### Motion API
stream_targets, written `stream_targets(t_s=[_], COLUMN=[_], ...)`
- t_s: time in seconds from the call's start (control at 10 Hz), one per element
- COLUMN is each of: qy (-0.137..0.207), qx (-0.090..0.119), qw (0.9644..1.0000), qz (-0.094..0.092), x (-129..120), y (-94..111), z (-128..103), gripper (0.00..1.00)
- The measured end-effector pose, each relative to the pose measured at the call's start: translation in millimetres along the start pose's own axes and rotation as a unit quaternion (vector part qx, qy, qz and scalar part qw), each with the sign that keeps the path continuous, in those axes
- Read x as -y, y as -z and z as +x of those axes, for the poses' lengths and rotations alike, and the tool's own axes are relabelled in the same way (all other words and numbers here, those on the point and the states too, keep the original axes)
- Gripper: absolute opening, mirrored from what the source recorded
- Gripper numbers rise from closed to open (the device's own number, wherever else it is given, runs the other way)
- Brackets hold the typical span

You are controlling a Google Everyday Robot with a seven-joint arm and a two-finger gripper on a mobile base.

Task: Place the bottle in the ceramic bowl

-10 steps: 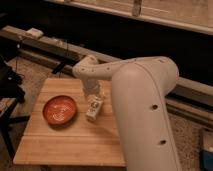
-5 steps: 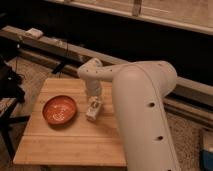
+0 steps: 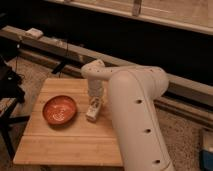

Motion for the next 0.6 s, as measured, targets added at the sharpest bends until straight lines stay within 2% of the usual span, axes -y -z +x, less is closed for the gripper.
stream_targets(t_s=[0.1,0.2,0.4,0.5,0.6], qy=[-0.001,0.0,0.003,0.008,0.028], qx=[-0.007,-0.012,-0.01,-0.005,0.002], qw=[1.0,0.9999,0.9999,0.9998,0.9993], qz=[0.0,-0.002,-0.014,-0.018,-0.024], x=[-1,-3,-7,-9,-23], y=[-1,0,19,35,62], z=[0,3,10,16,29], gripper=[0.33,0.21,0.04,0.0,0.0])
